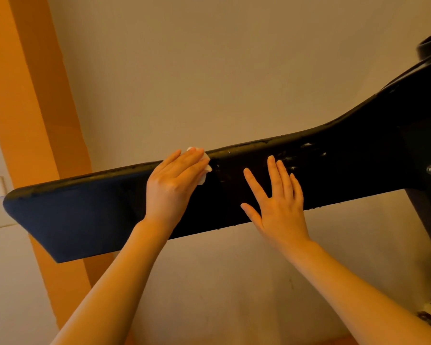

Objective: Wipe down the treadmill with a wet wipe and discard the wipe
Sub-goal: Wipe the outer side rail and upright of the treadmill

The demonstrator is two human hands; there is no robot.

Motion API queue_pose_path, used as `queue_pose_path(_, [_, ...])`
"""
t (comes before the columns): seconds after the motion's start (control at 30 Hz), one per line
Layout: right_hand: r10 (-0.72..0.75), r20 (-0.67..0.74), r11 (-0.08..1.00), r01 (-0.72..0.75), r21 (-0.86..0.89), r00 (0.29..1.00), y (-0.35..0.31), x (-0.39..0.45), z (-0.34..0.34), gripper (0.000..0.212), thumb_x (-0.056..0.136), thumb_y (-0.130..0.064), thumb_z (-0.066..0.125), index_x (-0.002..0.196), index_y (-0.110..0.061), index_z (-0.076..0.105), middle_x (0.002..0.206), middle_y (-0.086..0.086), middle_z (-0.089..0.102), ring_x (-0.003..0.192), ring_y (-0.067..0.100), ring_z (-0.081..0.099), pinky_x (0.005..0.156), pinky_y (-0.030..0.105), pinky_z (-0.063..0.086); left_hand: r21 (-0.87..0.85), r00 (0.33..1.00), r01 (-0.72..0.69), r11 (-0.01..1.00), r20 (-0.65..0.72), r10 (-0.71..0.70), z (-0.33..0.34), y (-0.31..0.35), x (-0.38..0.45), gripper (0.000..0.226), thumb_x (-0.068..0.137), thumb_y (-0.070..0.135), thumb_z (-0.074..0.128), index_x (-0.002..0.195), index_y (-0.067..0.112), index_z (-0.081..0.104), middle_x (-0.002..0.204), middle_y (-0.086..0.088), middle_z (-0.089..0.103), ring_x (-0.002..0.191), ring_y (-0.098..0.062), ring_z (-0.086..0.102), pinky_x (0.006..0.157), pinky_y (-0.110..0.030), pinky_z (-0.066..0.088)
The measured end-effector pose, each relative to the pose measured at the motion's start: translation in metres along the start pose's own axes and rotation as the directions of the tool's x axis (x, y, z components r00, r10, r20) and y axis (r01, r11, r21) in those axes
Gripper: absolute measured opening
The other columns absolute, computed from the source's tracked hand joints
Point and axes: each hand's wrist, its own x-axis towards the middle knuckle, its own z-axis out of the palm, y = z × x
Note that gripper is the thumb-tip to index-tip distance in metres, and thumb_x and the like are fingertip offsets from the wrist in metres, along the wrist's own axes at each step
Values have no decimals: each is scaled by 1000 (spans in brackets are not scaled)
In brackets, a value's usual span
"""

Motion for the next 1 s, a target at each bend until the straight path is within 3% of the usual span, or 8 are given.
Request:
queue_pose_path(0.27, [3, -2, 1000, -3, 14, 1000, 0, 1, -2, 68, 97, -62, 24, 156, -29, 20, 161, 19, 18, 148, 38, 18, 114, 53, 25, -12, 997, -71, 997, 29, 72, 15, 8, -5, 28, 95, 15, 61, 120, 3, 67, 128, -12, 63, 126, -24, 55, 110, -36, 41])
queue_pose_path(0.47, [-49, -23, 998, 50, 43, 999, 9, -3, -2, 66, 97, -58, 29, 155, -25, 24, 161, 18, 20, 148, 36, 20, 113, 51, 26, -59, 949, -211, 976, 226, 219, 10, 16, -35, 35, 95, 10, 58, 130, 4, 60, 139, -13, 55, 135, -25, 47, 114, -38, 37])
queue_pose_path(0.67, [-79, -36, 997, 79, 12, 996, 17, -3, 0, 67, 97, -60, 31, 155, -26, 25, 161, 17, 21, 148, 35, 19, 115, 49, 21, 1, 980, -161, 987, 121, 160, 18, 10, -21, 31, 95, 7, 64, 125, 3, 64, 136, -13, 57, 132, -26, 50, 112, -39, 39])
queue_pose_path(0.87, [-85, -24, 996, 85, -2, 996, 18, -4, 4, 68, 98, -61, 26, 156, -27, 18, 163, 16, 17, 150, 34, 15, 116, 49, 21, -62, 899, -294, 954, 319, 299, 17, 26, -47, 47, 85, 6, 72, 130, 3, 60, 138, -13, 56, 132, -26, 49, 109, -40, 42])
queue_pose_path(1.0, [-79, -30, 997, 79, 12, 996, 17, -5, 4, 67, 99, -61, 26, 156, -27, 17, 163, 15, 15, 150, 33, 14, 117, 48, 18, 5, 952, -250, 968, 181, 245, 12, 9, -14, 34, 92, 4, 66, 126, 2, 63, 135, -14, 58, 130, -27, 52, 109, -43, 43])
